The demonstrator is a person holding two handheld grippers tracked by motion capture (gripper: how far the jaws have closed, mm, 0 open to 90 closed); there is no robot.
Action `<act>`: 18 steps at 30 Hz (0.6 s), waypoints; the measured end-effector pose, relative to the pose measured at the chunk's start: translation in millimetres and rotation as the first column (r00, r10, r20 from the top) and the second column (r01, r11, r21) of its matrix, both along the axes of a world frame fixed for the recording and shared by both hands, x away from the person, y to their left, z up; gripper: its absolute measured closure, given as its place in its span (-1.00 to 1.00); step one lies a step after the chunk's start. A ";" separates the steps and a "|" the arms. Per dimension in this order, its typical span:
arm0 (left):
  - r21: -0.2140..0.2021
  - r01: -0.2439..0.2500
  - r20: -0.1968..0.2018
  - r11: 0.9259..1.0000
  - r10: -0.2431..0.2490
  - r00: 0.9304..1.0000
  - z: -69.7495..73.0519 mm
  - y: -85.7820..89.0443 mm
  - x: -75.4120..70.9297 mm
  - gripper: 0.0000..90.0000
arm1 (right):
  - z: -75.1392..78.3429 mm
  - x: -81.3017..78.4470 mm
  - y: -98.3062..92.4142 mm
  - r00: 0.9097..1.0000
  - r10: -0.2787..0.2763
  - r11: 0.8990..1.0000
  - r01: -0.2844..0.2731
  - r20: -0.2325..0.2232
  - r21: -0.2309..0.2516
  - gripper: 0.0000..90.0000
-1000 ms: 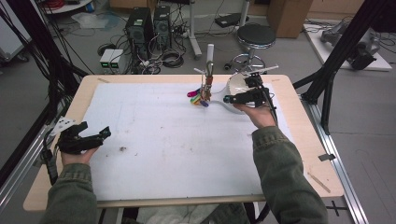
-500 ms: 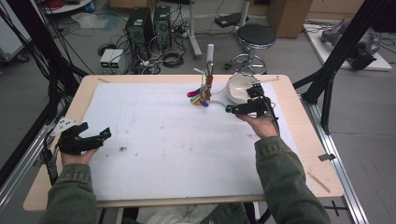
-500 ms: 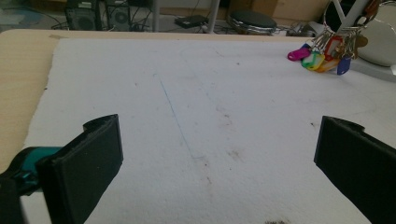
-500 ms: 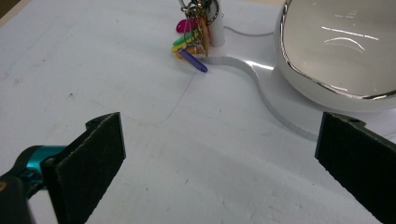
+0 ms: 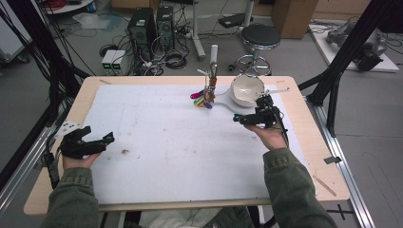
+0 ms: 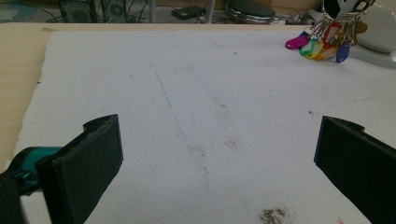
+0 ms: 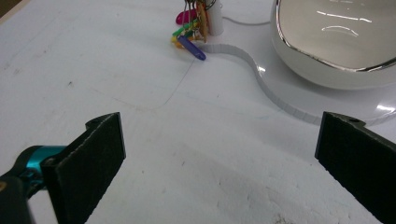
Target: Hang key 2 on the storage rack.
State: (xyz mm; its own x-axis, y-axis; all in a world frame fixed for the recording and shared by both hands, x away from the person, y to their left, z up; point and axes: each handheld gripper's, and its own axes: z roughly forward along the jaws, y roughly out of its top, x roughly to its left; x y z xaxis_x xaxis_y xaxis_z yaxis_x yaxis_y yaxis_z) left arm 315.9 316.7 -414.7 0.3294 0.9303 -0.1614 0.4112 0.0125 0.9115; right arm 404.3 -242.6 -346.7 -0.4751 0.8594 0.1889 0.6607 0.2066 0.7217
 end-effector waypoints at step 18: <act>-0.023 0.015 -0.028 1.000 -0.015 0.999 -2.8 1.3 -1.0 -0.96 | -20.6 -23.4 -24.4 0.998 0.000 0.998 -0.003 0.057 0.057 -0.98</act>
State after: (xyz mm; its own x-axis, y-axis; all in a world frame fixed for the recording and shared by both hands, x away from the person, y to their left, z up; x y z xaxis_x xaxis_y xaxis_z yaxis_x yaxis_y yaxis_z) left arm 315.0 318.0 -417.5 0.3383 0.9212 -0.1923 0.4370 0.0271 0.8990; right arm 381.0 -267.0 -367.4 -0.4877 0.8475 0.2098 0.6178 0.1652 0.7688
